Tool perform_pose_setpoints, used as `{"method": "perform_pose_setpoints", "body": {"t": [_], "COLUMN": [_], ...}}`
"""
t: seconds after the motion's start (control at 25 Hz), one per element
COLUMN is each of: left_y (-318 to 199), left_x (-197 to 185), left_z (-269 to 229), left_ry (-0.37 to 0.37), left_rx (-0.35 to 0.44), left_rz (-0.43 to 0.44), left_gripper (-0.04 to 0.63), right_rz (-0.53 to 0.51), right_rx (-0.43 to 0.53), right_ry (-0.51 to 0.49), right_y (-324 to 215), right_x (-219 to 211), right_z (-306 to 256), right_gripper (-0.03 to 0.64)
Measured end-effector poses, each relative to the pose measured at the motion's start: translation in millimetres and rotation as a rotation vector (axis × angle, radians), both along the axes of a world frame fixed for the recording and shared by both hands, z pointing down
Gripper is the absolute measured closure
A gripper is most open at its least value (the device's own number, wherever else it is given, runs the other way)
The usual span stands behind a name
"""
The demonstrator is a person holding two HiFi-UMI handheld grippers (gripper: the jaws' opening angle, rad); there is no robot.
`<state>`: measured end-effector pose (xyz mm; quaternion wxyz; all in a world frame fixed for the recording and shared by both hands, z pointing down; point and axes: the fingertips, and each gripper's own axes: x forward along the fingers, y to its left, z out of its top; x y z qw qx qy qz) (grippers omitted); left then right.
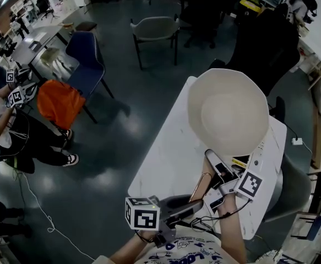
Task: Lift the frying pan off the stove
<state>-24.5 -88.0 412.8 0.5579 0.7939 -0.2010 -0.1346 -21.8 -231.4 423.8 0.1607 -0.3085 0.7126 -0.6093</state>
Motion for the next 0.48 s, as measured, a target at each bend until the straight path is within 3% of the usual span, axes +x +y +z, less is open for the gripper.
{"method": "perform_pose_setpoints", "body": {"t": [0.48], "left_y": [1.9], "left_x": [6.3], "left_z": [-4.4], "left_ry": [0.01], "left_rx": [-0.011], "left_rz": [0.008], "left_gripper": [0.476], "right_rz": [-0.013], "right_rx": [0.003], "right_ry": [0.006], "right_y": [1.9], "right_x": [2.5], "right_z": [-4.3], "right_gripper": [0.439]}}
